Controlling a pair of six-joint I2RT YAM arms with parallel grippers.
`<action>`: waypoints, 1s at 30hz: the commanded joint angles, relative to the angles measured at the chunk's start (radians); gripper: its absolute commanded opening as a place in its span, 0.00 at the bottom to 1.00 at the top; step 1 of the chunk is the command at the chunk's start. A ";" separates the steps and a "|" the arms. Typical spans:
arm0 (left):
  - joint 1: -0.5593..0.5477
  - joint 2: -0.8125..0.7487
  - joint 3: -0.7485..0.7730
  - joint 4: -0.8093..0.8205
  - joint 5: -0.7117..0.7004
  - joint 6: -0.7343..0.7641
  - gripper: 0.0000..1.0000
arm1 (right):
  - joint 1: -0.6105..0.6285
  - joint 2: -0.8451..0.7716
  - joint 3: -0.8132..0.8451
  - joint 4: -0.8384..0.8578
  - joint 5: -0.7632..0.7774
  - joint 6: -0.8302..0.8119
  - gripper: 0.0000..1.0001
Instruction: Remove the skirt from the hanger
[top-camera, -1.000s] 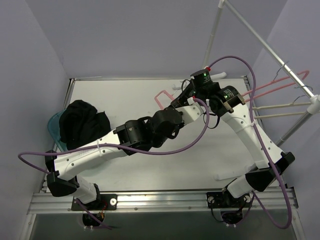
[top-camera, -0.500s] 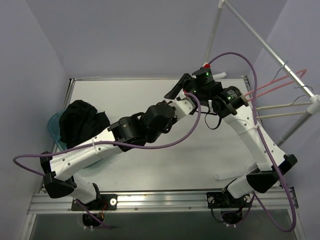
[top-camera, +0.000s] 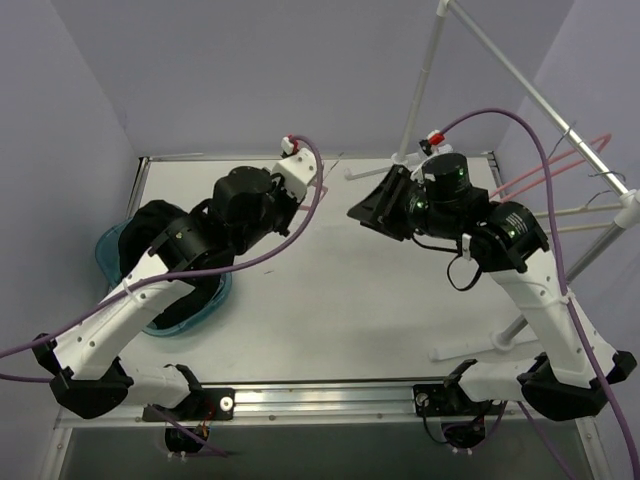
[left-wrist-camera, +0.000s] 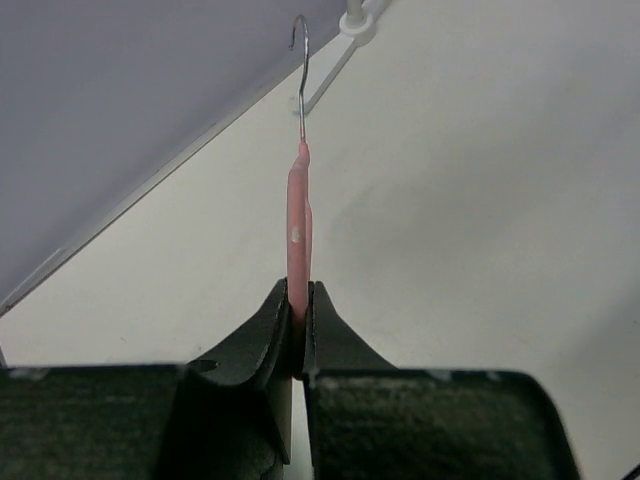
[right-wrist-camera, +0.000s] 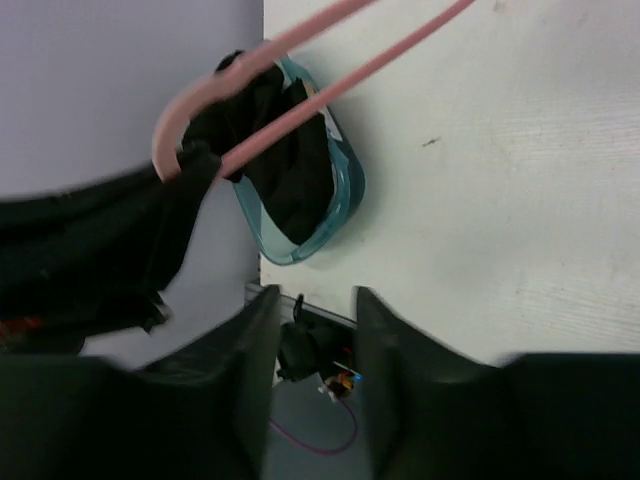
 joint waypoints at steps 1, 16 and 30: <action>0.045 0.032 0.130 0.061 0.199 -0.065 0.02 | 0.043 -0.078 -0.063 0.033 -0.063 -0.084 0.22; 0.057 0.343 0.462 0.354 0.538 -0.263 0.02 | 0.073 -0.535 -0.484 0.104 -0.382 -0.144 0.00; 0.046 0.334 0.393 0.696 0.609 -0.376 0.02 | 0.062 -0.733 -0.501 -0.040 -0.281 -0.101 0.00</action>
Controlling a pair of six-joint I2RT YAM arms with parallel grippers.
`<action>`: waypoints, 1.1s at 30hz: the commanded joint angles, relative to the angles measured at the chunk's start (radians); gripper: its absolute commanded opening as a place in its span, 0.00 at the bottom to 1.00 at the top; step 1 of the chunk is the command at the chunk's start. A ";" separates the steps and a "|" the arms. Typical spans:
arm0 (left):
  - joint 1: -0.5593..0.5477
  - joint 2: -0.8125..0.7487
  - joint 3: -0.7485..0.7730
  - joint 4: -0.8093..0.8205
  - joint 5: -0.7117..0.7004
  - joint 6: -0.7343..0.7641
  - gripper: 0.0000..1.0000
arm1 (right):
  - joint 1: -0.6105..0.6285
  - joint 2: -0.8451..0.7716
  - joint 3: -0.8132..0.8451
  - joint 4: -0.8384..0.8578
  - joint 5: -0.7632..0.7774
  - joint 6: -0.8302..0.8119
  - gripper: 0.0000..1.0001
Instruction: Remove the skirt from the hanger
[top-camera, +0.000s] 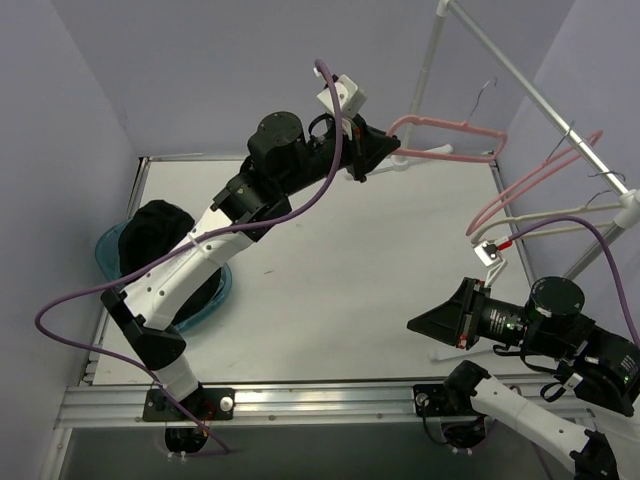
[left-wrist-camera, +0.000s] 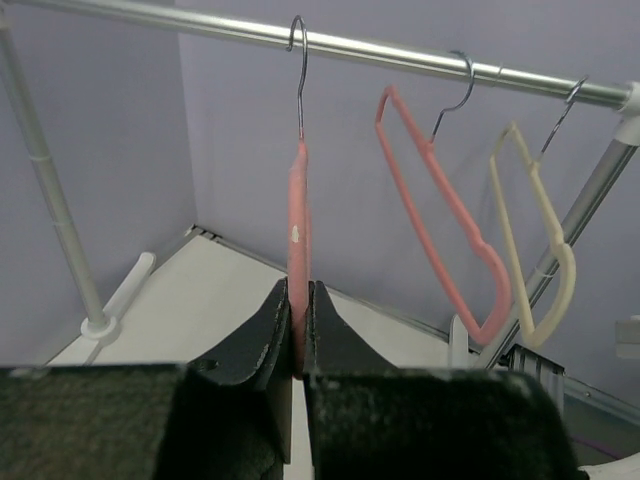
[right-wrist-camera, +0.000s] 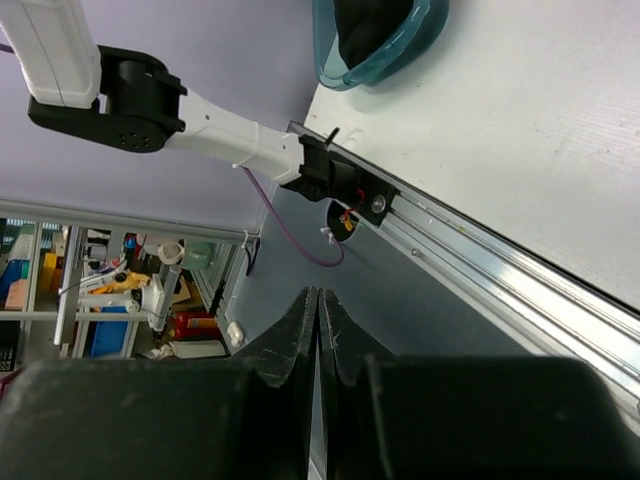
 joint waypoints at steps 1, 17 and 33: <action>-0.003 -0.045 -0.002 0.206 0.066 -0.046 0.02 | -0.002 -0.015 0.001 -0.018 0.028 0.012 0.00; -0.041 0.126 0.081 0.306 0.155 -0.190 0.02 | -0.145 -0.027 0.061 -0.074 -0.050 -0.033 0.00; -0.045 0.155 0.092 0.136 0.147 -0.202 0.21 | -0.214 -0.097 0.058 -0.124 -0.045 -0.021 0.00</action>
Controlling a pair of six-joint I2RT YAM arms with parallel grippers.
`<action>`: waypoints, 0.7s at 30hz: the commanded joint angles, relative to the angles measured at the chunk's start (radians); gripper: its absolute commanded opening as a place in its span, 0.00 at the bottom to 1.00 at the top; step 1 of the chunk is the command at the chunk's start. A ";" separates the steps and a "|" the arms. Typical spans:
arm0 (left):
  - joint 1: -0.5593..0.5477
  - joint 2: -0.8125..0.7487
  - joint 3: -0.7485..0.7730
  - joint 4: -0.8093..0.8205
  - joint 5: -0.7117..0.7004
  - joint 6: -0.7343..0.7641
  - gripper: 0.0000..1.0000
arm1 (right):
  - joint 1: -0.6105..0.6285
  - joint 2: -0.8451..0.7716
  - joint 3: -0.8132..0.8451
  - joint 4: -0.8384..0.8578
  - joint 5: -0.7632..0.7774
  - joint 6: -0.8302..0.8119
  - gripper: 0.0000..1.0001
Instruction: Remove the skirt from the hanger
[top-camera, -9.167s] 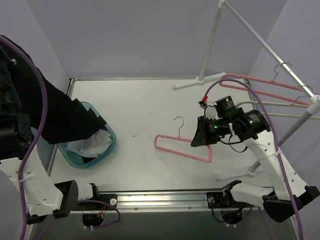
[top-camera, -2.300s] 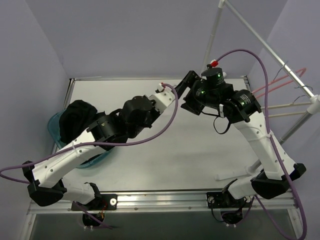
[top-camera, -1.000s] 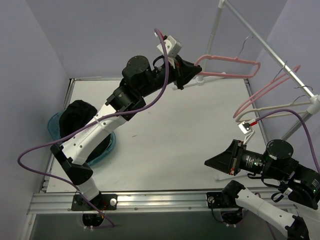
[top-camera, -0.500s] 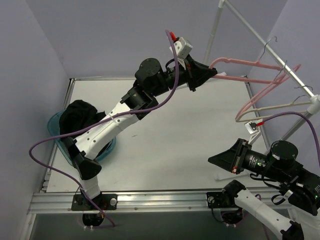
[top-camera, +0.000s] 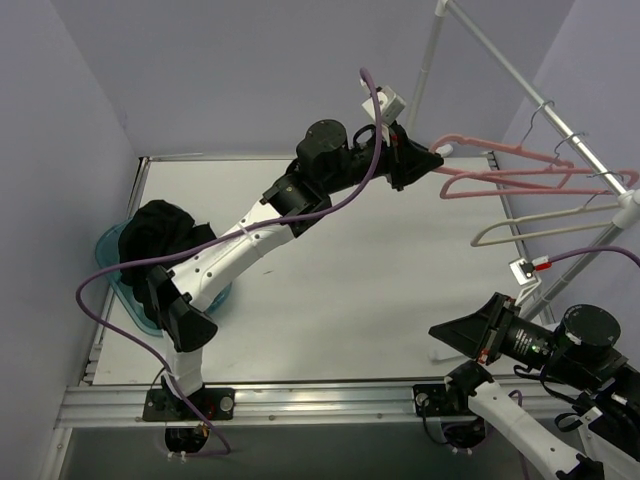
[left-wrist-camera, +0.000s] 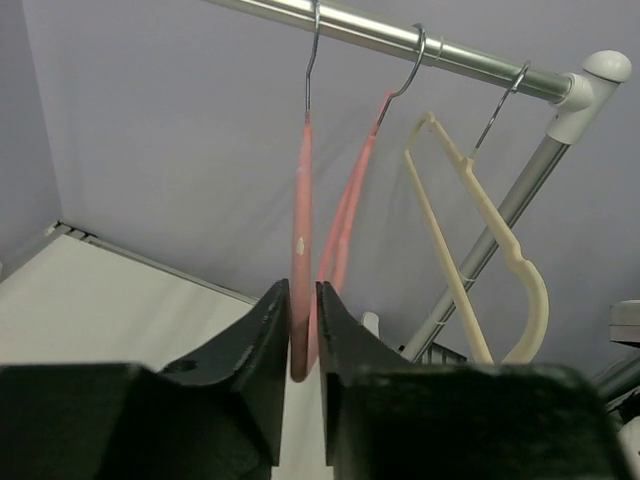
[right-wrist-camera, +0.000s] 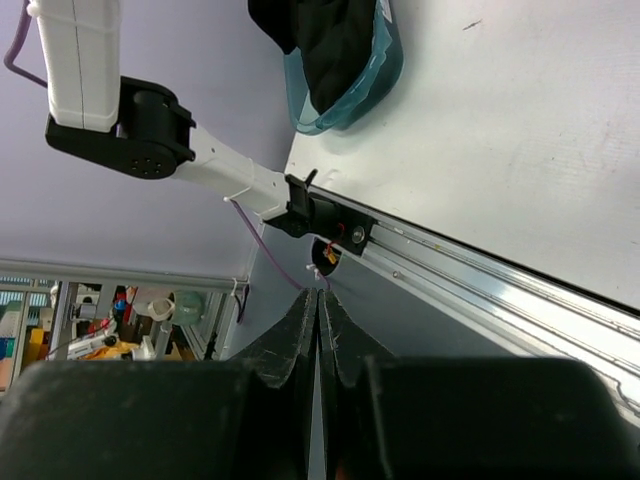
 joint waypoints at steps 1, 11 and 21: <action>0.002 -0.070 -0.002 -0.045 -0.007 -0.001 0.28 | -0.014 0.020 0.018 0.008 -0.007 -0.014 0.00; 0.054 -0.257 -0.167 -0.163 -0.090 0.026 0.94 | -0.019 0.094 0.124 -0.202 0.381 -0.062 0.61; 0.057 -0.572 -0.388 -0.511 -0.409 -0.013 0.94 | -0.023 0.108 0.008 -0.268 0.697 -0.007 0.99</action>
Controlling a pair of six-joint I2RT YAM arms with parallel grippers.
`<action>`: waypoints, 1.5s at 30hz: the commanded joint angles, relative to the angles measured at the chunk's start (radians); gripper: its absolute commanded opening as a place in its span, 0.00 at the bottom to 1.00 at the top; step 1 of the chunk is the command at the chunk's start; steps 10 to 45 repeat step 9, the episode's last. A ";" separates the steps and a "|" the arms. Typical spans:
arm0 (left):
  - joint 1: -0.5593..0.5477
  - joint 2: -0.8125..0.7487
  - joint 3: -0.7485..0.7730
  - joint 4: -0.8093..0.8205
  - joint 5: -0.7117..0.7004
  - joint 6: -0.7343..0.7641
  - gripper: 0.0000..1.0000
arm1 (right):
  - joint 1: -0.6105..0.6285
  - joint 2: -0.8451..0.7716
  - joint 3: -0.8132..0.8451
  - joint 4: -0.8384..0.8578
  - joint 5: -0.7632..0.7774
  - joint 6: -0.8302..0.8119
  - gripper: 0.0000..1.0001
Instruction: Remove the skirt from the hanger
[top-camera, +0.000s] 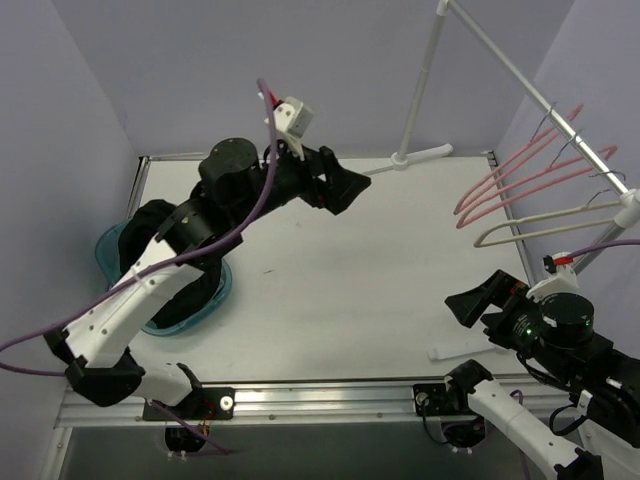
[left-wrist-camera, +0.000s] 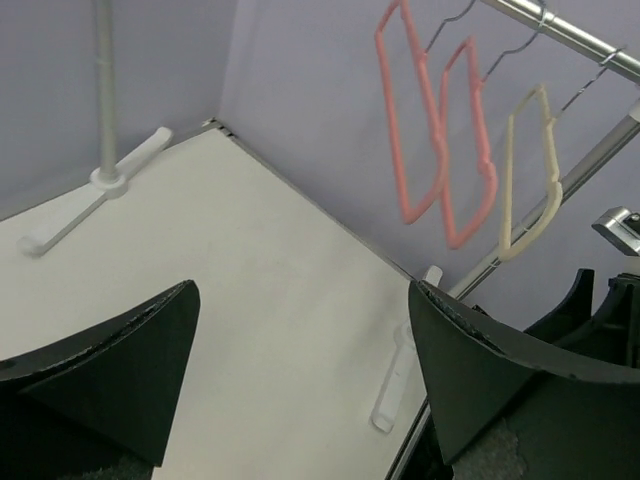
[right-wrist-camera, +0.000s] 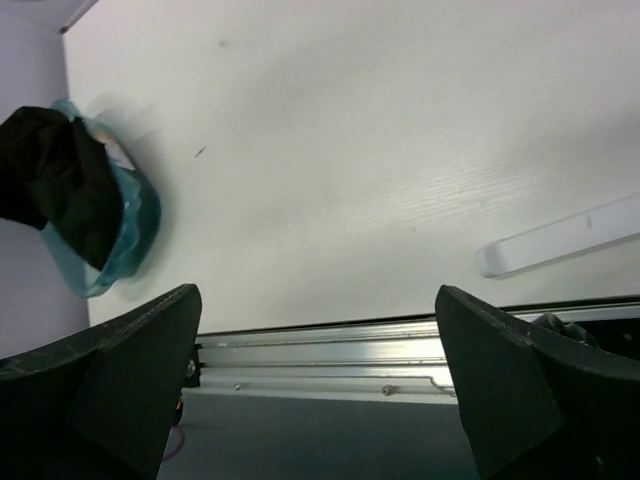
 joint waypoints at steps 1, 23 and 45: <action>0.004 -0.149 -0.096 -0.185 -0.161 -0.044 0.94 | -0.006 0.027 -0.054 -0.019 0.159 0.011 1.00; 0.008 -0.485 -0.519 -0.263 -0.172 -0.188 0.94 | -0.009 -0.031 -0.174 0.119 0.130 0.003 1.00; 0.008 -0.485 -0.519 -0.263 -0.172 -0.188 0.94 | -0.009 -0.031 -0.174 0.119 0.130 0.003 1.00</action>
